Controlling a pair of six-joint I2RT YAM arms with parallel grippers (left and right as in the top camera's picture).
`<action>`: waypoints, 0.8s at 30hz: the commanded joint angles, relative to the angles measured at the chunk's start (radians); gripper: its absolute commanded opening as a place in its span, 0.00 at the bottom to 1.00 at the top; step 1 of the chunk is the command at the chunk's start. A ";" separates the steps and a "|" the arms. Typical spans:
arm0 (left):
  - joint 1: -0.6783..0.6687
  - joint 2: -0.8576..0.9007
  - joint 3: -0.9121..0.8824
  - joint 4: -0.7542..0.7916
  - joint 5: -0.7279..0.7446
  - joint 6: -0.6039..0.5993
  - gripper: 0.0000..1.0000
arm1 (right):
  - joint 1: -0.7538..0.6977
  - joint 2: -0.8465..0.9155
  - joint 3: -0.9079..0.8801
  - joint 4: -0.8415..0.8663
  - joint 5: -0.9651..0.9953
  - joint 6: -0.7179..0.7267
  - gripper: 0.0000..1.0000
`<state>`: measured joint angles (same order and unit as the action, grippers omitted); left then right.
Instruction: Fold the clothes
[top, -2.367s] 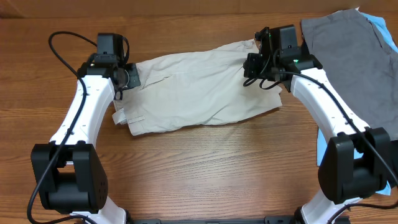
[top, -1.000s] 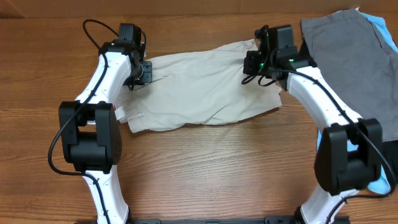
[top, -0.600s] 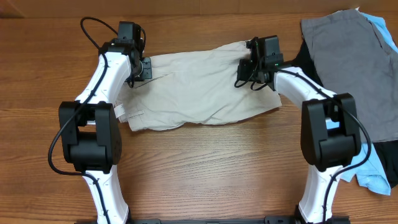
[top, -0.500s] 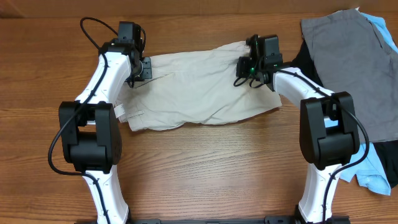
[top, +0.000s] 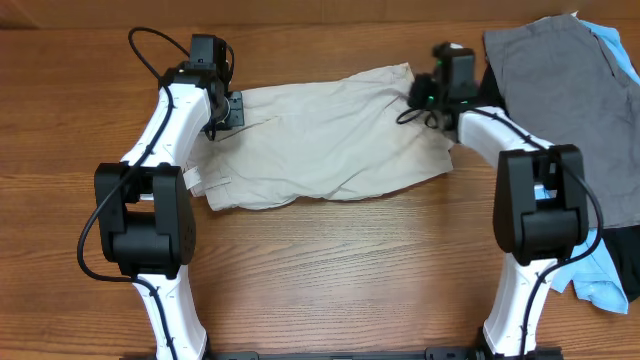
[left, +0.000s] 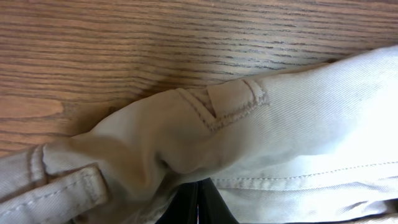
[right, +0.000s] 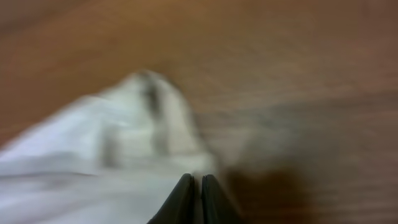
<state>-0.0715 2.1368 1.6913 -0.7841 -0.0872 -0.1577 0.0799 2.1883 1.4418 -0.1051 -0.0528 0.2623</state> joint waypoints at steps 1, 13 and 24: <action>0.005 0.008 -0.005 0.014 -0.018 -0.015 0.04 | -0.042 0.032 0.018 -0.011 -0.056 0.007 0.10; 0.041 0.004 0.307 -0.451 0.183 -0.039 0.38 | -0.044 -0.167 0.251 -0.494 -0.212 -0.035 0.58; 0.124 0.004 0.371 -0.662 0.171 -0.086 0.51 | 0.069 -0.238 0.259 -0.812 -0.218 -0.134 0.90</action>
<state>0.0040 2.1471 2.0579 -1.4303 0.0490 -0.2134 0.1074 1.9457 1.6951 -0.9031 -0.2588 0.1814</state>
